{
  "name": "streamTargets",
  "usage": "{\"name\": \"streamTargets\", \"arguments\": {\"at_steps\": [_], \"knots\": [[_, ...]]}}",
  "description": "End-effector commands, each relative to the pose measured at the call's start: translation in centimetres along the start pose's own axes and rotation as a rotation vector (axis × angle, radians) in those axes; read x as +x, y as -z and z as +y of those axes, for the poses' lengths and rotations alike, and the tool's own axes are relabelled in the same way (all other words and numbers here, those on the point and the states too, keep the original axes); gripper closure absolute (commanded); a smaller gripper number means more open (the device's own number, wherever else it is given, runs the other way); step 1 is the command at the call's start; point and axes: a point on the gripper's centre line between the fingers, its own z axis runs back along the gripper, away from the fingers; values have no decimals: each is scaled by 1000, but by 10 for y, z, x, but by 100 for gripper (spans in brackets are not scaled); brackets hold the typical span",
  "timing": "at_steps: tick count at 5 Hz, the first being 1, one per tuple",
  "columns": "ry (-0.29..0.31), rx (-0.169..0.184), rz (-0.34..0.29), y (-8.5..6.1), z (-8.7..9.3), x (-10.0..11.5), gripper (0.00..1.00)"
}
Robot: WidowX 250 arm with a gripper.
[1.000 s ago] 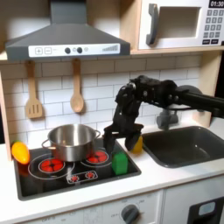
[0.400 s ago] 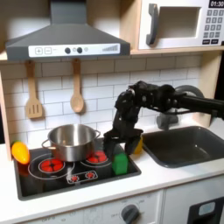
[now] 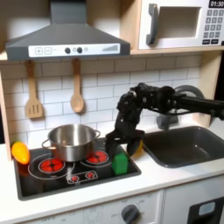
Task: Reach green block
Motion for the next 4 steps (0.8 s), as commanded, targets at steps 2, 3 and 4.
{"name": "streamTargets", "arguments": {"at_steps": [2, 3, 4], "knots": [[-7, 8, 43, 16, 0, -1, 0], [10, 8, 53, 18, 0, -6, 0], [17, 18, 43, 17, -1, -1, 0]]}}
